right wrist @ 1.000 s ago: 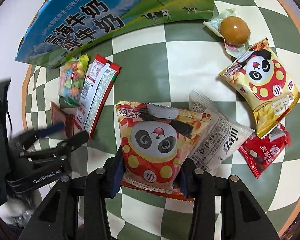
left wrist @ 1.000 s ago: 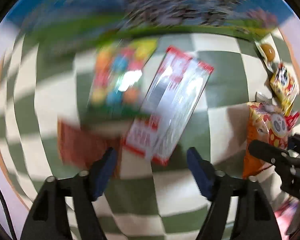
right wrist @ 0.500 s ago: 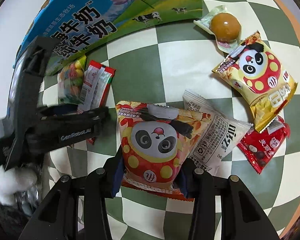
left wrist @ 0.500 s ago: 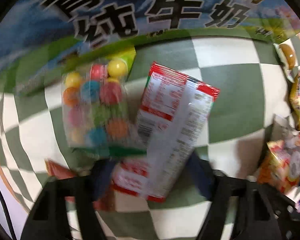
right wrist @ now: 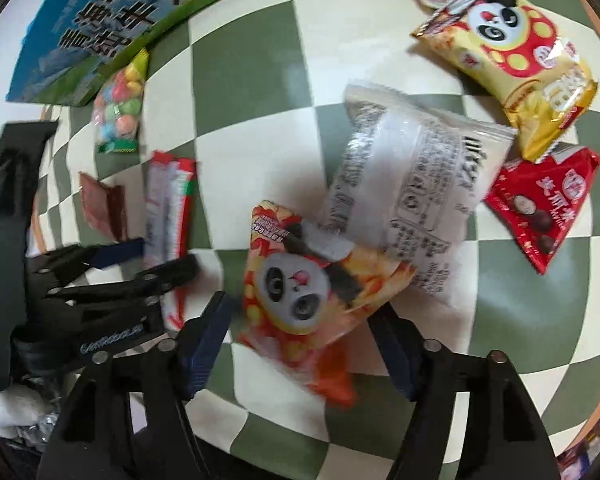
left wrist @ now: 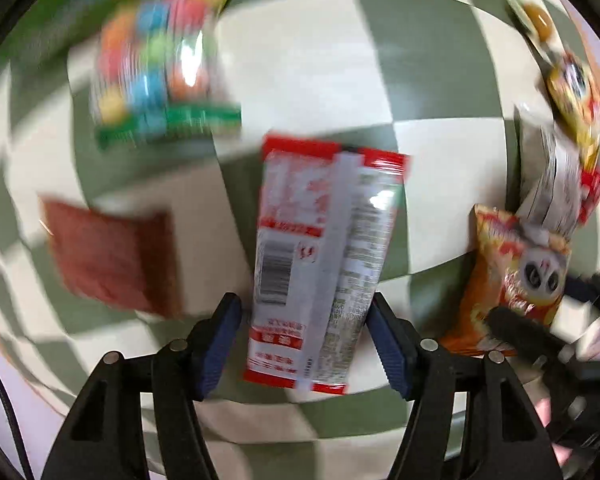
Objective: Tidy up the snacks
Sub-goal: 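Grasp the red-and-white stick pack with the left gripper while the right grasps the panda bag, then carry both packs into the cardboard box and open both grippers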
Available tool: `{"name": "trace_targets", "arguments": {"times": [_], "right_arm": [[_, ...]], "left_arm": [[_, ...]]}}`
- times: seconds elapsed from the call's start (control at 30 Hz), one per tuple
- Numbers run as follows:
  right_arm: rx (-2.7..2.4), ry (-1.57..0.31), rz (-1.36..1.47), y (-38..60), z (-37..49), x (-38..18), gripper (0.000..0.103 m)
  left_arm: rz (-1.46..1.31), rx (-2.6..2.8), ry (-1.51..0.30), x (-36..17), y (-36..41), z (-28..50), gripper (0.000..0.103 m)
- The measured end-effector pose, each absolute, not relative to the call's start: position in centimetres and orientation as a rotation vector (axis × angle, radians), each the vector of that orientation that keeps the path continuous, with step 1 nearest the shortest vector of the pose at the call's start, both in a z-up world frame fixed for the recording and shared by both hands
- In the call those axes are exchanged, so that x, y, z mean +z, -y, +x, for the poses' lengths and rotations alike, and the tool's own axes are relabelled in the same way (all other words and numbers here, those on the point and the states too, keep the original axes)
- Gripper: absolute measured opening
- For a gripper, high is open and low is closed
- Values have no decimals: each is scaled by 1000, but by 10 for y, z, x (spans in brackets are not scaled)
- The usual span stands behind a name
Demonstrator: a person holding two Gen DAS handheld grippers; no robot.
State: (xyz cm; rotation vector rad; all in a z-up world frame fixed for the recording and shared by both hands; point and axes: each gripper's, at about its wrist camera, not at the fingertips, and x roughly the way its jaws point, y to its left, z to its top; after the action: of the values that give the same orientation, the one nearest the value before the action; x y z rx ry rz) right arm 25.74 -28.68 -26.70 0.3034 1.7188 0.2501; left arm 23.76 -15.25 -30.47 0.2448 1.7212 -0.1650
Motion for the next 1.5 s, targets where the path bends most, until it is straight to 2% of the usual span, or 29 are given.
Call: {"name": "trace_targets", "arguments": {"times": [0.1,0.27,0.33,0.37,0.43,0.5,0.57,0.63,0.8,0.87,0.9,0.93,0.97,1.1,1.3,1.5], "right_arm": [[244,-1702,330,291,262,-264,73],[223,-1697,325,293,268,-265,73],[209,-1699,295,290,268,-270,62],[209,-1697,285,286,266,-272,62],[215,-1683,264,282,264,-272,59],[221,-1677,280,281,264,-271,59],[227,-1691,335,282,261,-273,62],[204,-1708,313,289,261,-269,77],[166,-1686,239,287,255,-256,77],[151,-1699,230,279,255,-260,75],[139,-1701,226,277,255,-264,74],[137,-1704,223,277,255,-272,64],[138,-1711,224,277,253,-278,61],[152,-1680,228,278,248,-278,54],[232,-1638,254,279,233,-250,52],[308,-1527,328,292,241,-190,52]], "left_arm": [[395,-202,-1682,-299,165,239,62],[422,-240,-1711,-323,204,273,62],[308,-199,-1720,-325,198,280,62],[253,-183,-1726,-327,194,294,62],[96,-120,-1746,-325,179,302,54],[-45,-71,-1792,-331,158,311,54],[-154,-44,-1807,-334,151,318,55],[-140,-69,-1815,-339,147,320,60],[68,-87,-1775,-347,157,331,61],[91,-70,-1752,-343,170,331,57],[92,-63,-1741,-337,179,321,54],[86,-60,-1735,-332,178,318,52],[83,-57,-1734,-325,174,309,51],[72,-50,-1720,-306,154,279,47],[11,-78,-1693,-274,110,256,46],[-70,-142,-1586,-205,89,267,45]]}}
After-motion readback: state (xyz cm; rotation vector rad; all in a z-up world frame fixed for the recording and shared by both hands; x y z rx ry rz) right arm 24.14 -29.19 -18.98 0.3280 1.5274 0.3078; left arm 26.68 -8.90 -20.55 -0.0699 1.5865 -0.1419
